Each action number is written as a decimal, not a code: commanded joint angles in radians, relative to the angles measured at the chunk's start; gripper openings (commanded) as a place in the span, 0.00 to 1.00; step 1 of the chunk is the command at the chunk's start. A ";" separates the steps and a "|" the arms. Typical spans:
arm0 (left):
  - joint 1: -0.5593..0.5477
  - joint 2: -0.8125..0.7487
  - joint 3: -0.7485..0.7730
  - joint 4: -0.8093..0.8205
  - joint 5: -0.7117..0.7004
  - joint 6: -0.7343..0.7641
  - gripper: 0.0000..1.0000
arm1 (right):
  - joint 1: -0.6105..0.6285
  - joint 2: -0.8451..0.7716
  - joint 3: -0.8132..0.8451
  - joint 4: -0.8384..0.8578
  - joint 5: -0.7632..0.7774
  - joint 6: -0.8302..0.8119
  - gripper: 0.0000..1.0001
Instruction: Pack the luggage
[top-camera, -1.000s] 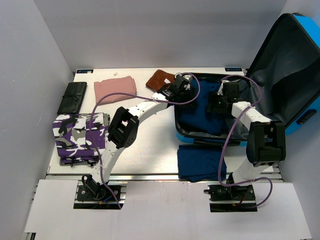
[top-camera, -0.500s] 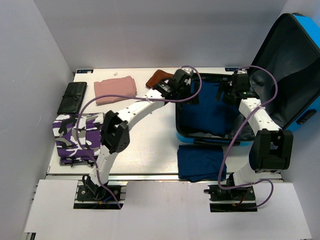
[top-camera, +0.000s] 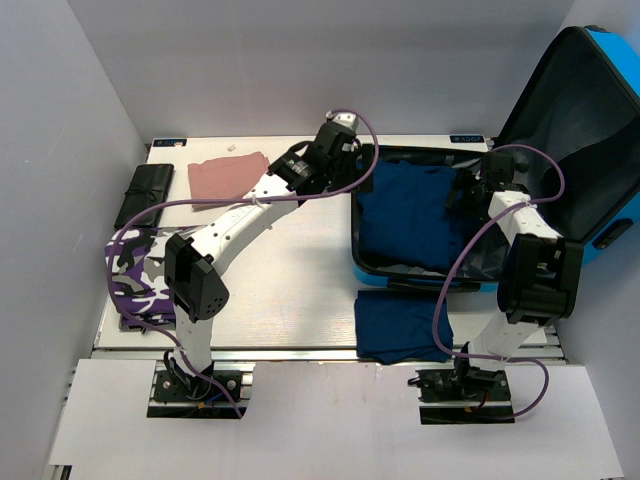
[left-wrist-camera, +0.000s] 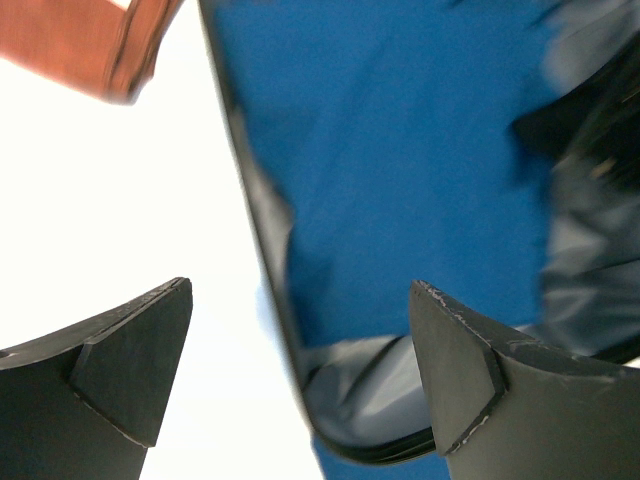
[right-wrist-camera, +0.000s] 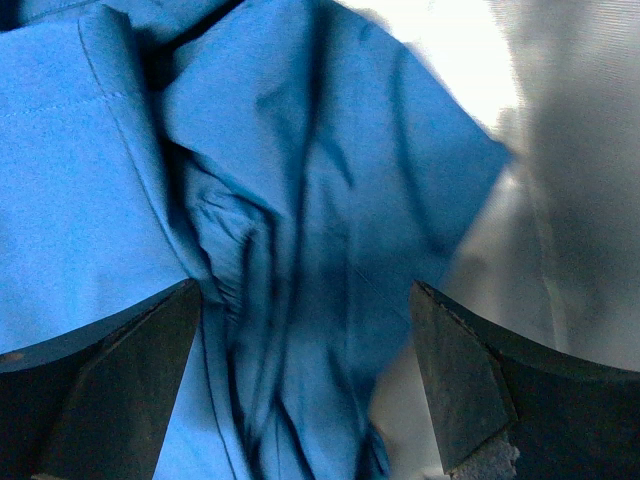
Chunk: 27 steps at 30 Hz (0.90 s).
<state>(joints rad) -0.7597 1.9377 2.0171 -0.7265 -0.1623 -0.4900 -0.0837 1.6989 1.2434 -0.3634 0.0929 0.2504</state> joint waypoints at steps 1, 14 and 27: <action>0.010 -0.031 -0.063 -0.070 -0.036 0.010 0.98 | -0.010 0.051 0.008 0.087 -0.147 -0.010 0.89; 0.077 -0.338 -0.471 0.050 -0.108 -0.028 0.98 | 0.012 0.175 -0.010 0.475 -0.656 0.041 0.30; 0.143 -0.468 -0.656 0.041 -0.092 -0.084 0.98 | 0.010 0.265 0.008 0.551 -0.748 0.083 0.35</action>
<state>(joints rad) -0.6319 1.5295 1.3815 -0.6773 -0.2504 -0.5457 -0.0940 1.9533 1.2266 0.1749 -0.6460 0.3367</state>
